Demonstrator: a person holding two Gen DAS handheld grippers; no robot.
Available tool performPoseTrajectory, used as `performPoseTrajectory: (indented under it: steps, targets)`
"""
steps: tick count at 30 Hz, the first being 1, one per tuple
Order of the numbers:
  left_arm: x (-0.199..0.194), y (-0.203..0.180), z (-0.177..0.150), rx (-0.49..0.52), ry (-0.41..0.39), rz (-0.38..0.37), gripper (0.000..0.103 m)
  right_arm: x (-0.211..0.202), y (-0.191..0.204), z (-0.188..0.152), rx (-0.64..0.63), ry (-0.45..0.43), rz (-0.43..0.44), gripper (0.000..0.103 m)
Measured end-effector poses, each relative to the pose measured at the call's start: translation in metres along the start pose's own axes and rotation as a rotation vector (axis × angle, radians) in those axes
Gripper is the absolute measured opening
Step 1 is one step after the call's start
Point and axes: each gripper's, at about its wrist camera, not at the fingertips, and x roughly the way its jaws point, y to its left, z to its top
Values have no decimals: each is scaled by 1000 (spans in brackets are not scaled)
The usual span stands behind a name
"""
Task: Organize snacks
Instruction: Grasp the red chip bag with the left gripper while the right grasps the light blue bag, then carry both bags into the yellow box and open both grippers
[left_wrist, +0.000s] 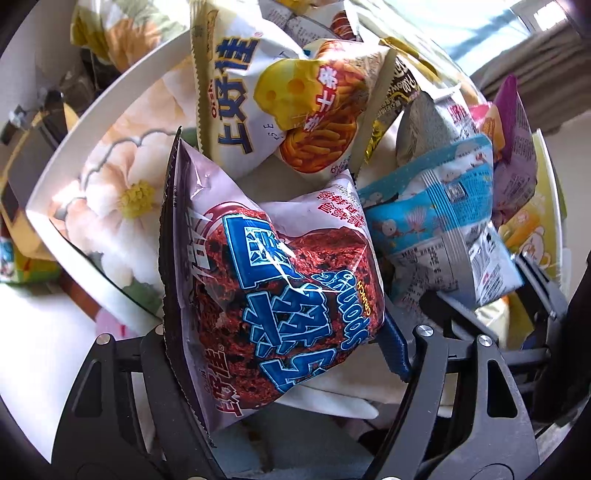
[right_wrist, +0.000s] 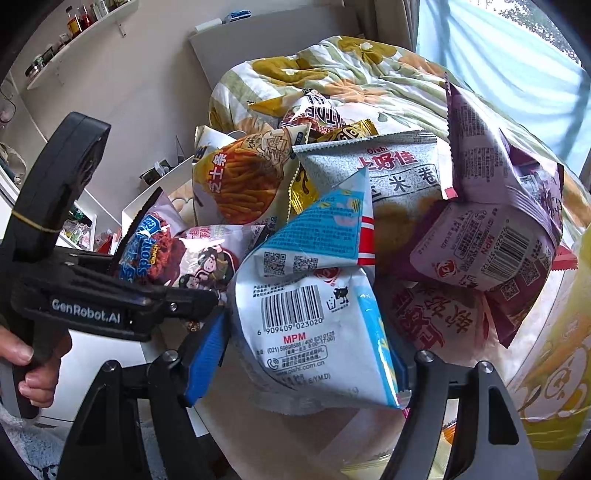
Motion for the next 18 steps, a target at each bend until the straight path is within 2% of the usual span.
performPoseTrajectory:
  steps: [1, 2, 6, 10, 18]
  targets:
    - [-2, -3, 2, 12, 3, 9, 74, 0, 0, 0, 0, -3, -1, 69]
    - [-3, -3, 1, 20, 6, 13, 74, 0, 1, -1, 2, -1, 5, 60]
    - [-10, -17, 2, 69, 14, 27, 74, -7, 4, -5, 14, -8, 3, 54]
    - [-20, -30, 11, 136, 11, 35, 74, -21, 11, -8, 37, -42, -29, 53]
    - [-66, -42, 17, 293, -12, -13, 74, -71, 31, -5, 135, -125, -111, 53]
